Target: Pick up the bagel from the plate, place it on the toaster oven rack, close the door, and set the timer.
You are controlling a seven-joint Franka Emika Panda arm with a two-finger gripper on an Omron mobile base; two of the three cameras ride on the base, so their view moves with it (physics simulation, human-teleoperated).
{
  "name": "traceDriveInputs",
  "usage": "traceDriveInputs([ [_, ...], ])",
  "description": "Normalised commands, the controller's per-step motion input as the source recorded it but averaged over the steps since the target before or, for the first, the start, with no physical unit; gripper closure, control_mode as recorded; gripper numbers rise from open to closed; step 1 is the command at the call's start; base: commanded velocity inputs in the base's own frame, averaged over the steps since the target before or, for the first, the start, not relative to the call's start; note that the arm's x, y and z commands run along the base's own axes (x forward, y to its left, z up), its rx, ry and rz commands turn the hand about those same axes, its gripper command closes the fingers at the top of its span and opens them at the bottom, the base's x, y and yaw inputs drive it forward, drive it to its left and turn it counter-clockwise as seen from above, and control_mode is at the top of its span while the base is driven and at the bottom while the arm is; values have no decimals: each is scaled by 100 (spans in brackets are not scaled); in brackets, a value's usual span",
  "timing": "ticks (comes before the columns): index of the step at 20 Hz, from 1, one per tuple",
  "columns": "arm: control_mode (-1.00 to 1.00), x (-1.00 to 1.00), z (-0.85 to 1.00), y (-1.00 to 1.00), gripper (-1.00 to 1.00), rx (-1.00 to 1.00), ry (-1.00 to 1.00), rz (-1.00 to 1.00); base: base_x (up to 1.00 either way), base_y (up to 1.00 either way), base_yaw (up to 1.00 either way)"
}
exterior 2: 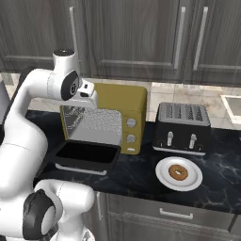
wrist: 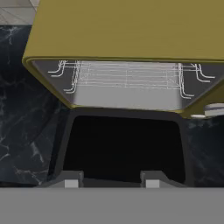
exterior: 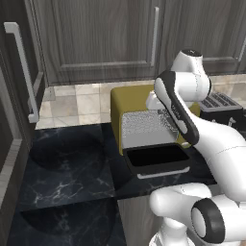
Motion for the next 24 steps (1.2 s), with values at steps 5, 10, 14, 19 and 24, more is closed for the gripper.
traceDriveInputs([
  [5,-100,-23,-6,-1,-100,0,0,0,0,0,0],
  [10,-100,-32,-27,-25,-100,11,0,0,0,0,0],
  [14,-100,-7,-29,-33,-100,19,-1,0,0,0,0],
  [19,-100,0,-19,-28,-100,20,0,0,0,0,0],
  [24,-100,0,-12,-10,-100,18,0,-1,0,0,0],
])
